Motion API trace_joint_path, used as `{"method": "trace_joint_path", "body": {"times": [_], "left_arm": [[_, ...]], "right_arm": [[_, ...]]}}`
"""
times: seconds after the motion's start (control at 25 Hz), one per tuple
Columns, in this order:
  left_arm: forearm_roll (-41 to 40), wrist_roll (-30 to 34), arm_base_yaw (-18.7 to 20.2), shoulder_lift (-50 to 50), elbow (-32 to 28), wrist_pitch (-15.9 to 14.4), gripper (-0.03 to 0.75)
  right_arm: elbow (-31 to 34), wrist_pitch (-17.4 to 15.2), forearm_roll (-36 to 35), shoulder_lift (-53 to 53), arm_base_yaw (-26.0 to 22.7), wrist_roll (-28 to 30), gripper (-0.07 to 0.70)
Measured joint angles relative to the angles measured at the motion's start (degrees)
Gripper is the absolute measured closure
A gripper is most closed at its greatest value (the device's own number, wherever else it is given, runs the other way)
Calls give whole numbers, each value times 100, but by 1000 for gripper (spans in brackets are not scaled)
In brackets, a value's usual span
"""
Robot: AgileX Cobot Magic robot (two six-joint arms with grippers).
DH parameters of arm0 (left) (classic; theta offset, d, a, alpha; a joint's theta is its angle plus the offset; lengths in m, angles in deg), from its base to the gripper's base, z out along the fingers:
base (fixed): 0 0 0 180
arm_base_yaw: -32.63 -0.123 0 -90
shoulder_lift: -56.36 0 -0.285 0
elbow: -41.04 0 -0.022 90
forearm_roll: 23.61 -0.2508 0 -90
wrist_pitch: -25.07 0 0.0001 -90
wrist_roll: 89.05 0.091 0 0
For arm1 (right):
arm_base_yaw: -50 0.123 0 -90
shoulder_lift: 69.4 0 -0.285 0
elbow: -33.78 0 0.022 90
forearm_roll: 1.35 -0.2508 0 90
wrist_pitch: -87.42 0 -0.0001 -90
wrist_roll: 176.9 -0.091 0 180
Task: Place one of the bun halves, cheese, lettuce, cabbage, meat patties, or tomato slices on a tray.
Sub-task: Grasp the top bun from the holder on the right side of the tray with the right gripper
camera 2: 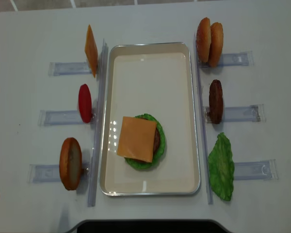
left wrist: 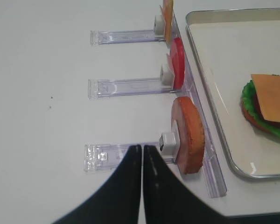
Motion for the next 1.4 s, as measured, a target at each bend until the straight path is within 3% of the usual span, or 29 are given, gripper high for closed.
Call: {"method": "trace_joint_path", "body": {"times": [0.88,1.16,1.4], "left_arm": [[0,0,0,0,0,0,722],[0,0,0,0,0,0,722],[0,0,0,0,0,0,722]], "right_arm": [[0,0,-20,0,0,0,349],[0,0,-20,0,0,0,271],[-212,7,-352,439,41,0,252]]}}
